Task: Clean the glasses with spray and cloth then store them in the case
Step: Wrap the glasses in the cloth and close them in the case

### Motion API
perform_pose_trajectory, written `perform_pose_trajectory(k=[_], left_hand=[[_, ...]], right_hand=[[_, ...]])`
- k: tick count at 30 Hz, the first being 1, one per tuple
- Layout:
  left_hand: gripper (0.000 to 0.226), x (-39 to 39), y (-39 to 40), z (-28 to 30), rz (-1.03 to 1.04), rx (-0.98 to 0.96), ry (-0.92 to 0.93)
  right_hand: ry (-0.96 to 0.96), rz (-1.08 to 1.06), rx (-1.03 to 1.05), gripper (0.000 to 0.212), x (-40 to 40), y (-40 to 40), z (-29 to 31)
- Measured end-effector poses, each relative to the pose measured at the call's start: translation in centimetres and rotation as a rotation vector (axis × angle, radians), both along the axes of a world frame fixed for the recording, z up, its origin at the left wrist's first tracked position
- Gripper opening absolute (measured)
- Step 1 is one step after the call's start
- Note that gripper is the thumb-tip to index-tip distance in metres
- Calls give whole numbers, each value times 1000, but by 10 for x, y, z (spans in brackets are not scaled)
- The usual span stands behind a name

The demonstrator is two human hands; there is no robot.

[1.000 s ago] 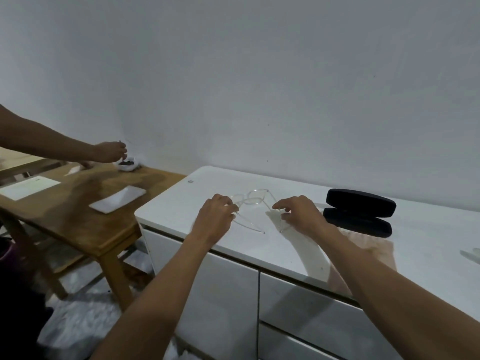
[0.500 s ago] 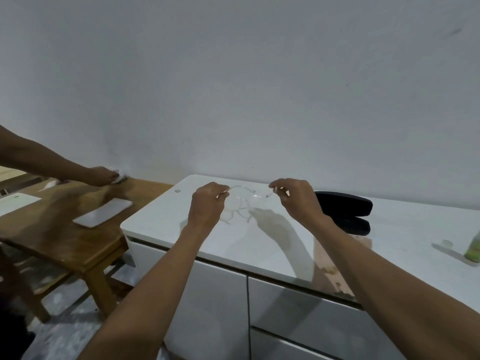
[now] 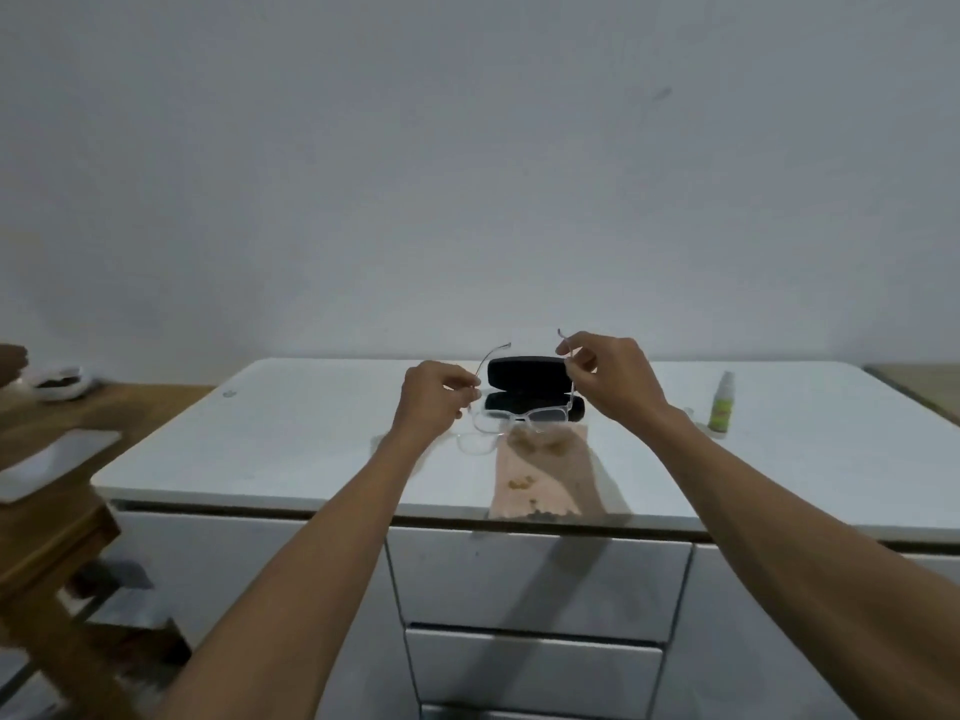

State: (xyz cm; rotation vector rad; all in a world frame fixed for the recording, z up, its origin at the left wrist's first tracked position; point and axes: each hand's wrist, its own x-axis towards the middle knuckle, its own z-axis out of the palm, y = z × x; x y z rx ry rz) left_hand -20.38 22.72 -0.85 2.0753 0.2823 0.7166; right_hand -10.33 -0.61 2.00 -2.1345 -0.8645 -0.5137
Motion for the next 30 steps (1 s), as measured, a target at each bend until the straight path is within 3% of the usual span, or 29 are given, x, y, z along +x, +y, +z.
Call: perform_pose_trajectory(k=[18,25,30], left_hand=[[15,-15,-31,-28,-97,57,143],[47,-14,-16,-33,-54,209,176],[29,-3,-7,-39,-43,167,192]], right_hand=[[112,22,-77,25,-17,-46,-29],[156,-3,-97,41,-4,-53,-30],[235,-35,-146,29,21,-50,-45]])
